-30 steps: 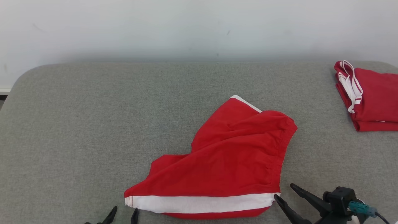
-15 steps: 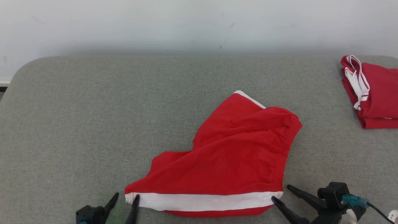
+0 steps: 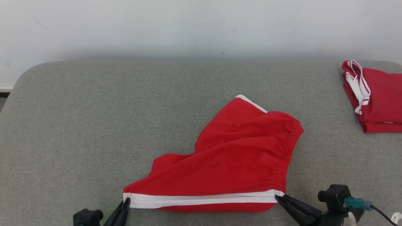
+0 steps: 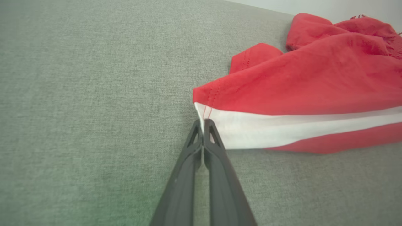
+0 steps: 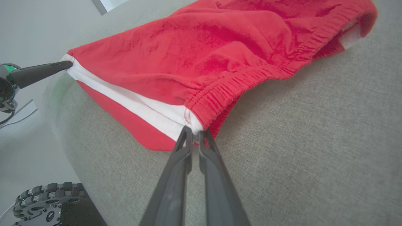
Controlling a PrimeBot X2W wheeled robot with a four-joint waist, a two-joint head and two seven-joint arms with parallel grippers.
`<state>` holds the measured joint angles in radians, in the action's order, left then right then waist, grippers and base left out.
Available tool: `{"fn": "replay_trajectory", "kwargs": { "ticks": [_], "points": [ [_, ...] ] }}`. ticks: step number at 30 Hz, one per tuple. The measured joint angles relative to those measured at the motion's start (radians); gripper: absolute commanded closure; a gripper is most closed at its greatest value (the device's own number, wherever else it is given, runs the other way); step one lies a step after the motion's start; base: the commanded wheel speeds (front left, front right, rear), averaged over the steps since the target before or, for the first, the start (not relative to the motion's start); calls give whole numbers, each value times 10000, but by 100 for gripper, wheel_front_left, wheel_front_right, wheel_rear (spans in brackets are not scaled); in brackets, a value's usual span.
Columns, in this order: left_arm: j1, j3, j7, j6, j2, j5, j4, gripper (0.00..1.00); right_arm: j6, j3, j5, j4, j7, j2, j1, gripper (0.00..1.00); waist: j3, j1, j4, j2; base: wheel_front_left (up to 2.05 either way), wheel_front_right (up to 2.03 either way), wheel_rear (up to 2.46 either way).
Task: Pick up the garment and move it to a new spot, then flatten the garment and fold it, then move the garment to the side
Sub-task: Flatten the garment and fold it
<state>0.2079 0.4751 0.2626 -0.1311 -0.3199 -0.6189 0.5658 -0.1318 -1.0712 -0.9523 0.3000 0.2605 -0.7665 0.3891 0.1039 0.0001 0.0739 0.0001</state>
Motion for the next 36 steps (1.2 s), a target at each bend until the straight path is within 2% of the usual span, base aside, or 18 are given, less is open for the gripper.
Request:
{"fn": "replay_trajectory", "kwargs": {
  "ticks": [5,10,13,17,22,26,36],
  "points": [
    [-435,-483,0,2,123,357,-489,100,0,464,-81,-938,10,-77,-474,100,-202,0,-44,0,0,0,0],
    [-447,-861,0,2,111,773,-993,100,0,1053,88,-1377,10,-65,-561,100,-209,0,-119,0,0,0,0],
    [55,-1001,0,2,75,821,-1469,100,0,1703,13,-1547,10,31,-390,100,-195,0,-110,0,0,0,0],
    [1417,-773,-2,2,-255,876,-2008,100,0,2209,98,-1503,12,19,376,100,-72,0,-128,0,0,0,0],
    [4141,-253,-650,2,-1005,667,-2502,100,0,2301,105,-1204,-441,171,2620,100,378,0,-218,0,0,0,0],
    [6768,-21,-1248,2,-1317,-38,-2560,100,0,2412,-171,-757,-1248,410,5044,100,1001,1,-299,1,0,0,0],
    [12677,564,-2031,2,-1841,-663,-1039,100,0,2462,-940,736,-2978,1237,11054,100,3056,3,-492,1,0,0,0]
  ]
}}
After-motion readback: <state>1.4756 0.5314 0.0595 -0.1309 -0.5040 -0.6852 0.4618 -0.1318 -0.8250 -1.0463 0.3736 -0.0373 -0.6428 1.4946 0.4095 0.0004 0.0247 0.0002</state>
